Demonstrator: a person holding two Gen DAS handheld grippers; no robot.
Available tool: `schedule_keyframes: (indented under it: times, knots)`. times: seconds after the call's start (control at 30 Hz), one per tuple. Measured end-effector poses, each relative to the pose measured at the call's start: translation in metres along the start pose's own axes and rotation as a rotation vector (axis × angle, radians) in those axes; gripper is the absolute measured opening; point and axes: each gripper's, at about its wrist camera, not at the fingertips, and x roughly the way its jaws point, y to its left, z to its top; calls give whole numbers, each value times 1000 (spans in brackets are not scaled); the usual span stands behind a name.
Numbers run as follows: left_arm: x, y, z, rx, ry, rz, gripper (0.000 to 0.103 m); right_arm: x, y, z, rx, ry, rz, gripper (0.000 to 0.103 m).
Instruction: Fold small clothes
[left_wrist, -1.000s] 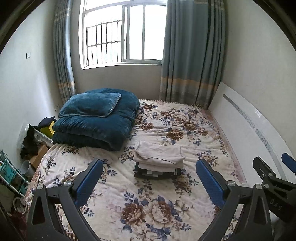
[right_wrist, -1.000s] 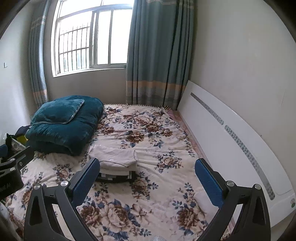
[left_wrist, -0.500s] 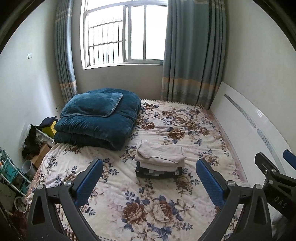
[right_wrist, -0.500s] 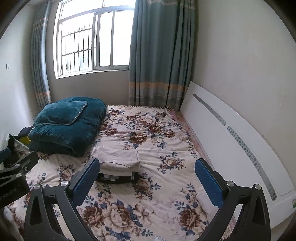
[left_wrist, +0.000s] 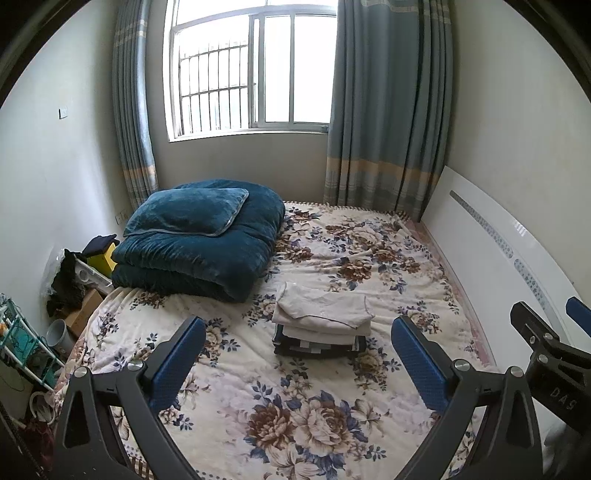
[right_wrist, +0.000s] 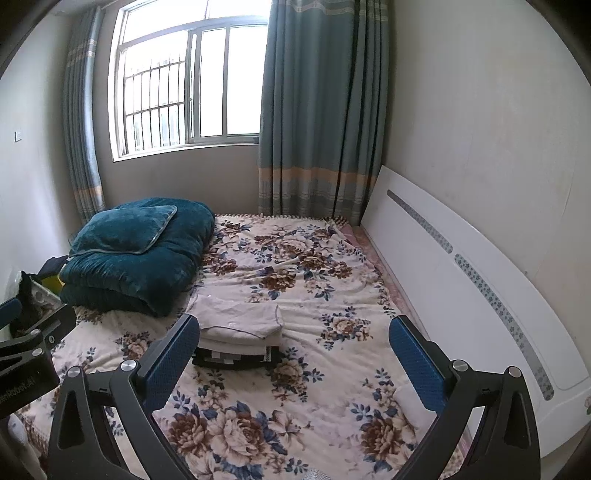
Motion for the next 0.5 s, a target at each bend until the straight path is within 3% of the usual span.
schedule_keyframes:
  times: [0.5]
  knots:
    - [-4, 6, -1, -15, 6, 14, 103, -2, 9, -8, -7, 1, 23, 103]
